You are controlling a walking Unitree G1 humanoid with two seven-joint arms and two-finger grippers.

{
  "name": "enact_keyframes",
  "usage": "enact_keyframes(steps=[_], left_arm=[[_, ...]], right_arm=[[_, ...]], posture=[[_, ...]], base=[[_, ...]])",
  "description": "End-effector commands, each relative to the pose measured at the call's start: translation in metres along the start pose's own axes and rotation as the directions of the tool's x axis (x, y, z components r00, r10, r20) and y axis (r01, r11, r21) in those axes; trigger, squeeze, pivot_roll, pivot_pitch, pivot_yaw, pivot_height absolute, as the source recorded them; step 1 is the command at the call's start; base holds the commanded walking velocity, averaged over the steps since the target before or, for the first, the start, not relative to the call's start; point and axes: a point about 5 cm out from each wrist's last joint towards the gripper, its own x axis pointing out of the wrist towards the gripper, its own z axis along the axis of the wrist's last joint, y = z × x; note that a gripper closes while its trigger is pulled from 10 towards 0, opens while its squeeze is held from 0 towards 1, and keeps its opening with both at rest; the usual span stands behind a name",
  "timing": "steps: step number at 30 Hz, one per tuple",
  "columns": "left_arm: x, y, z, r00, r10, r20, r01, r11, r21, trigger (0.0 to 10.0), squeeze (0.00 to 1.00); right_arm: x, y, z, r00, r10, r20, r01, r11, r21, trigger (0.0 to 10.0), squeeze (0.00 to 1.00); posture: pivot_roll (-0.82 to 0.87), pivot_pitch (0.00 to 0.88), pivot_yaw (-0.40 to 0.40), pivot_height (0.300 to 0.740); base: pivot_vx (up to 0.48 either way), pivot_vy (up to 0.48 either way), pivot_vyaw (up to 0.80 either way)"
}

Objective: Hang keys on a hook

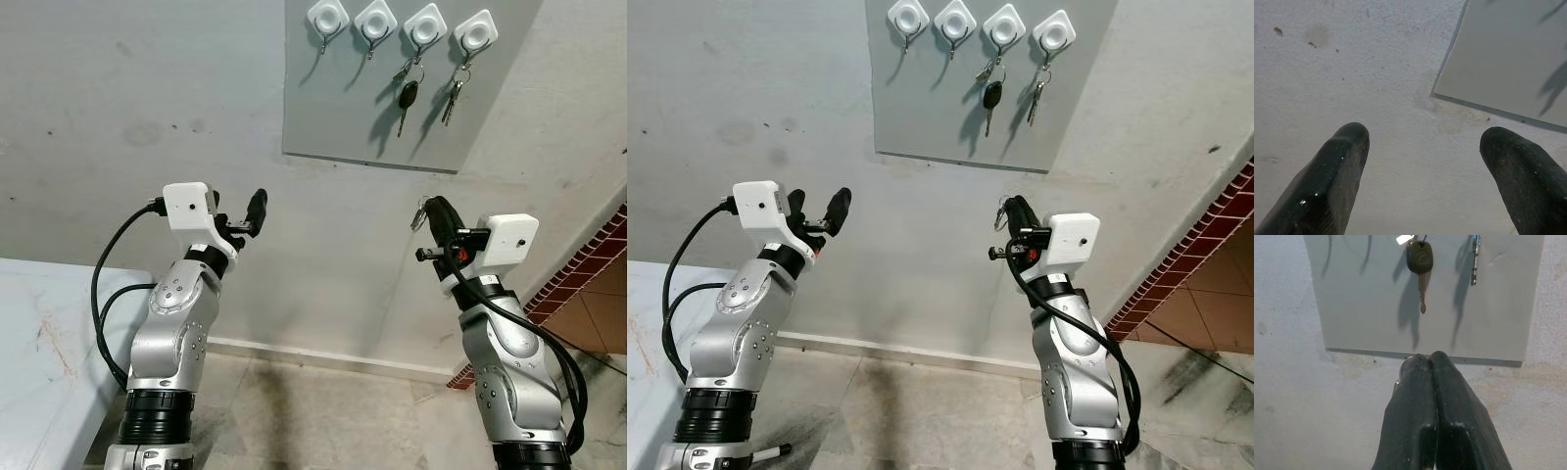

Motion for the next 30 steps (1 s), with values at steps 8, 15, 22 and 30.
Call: enact_keyframes(steps=[8, 15, 22, 30], left_arm=[[0.0012, 0.0005, 0.0053, 1.0, 0.005, 0.019, -0.005, 1.0, -0.003, 10.0, 0.0], [0.0012, 0.0004, 0.0053, 1.0, 0.004, 0.019, -0.004, 1.0, -0.001, 10.0, 0.0], [0.0014, 0.0001, 0.0049, 1.0, 0.005, 0.017, -0.005, 1.0, -0.007, 10.0, 0.0], [0.0003, -0.0021, 0.0049, 0.999, 0.02, 0.038, -0.021, 1.0, 0.005, 10.0, 0.0]], right_arm=[[0.0016, -0.0001, 0.007, 1.0, 0.002, 0.022, -0.002, 1.0, -0.004, 10.0, 0.0], [0.002, 0.0003, 0.0072, 1.0, 0.004, 0.022, -0.004, 1.0, -0.004, 10.0, 0.0], [0.0026, -0.0002, 0.0073, 1.0, 0.004, 0.021, -0.004, 1.0, -0.006, 10.0, 0.0], [0.0027, -0.0007, 0.0072, 1.0, 0.011, 0.019, -0.011, 1.0, -0.009, 10.0, 0.0]], posture=[[0.02, 0.019, -0.035, 0.74], [0.02, 0.019, -0.035, 0.74], [0.03, 0.02, -0.038, 0.74], [0.03, 0.02, -0.042, 0.74]], base=[[0.275, 0.0, 0.0], [0.406, 0.0, 0.0], [0.405, 0.0, 0.0], [0.139, 0.0, 0.0]])
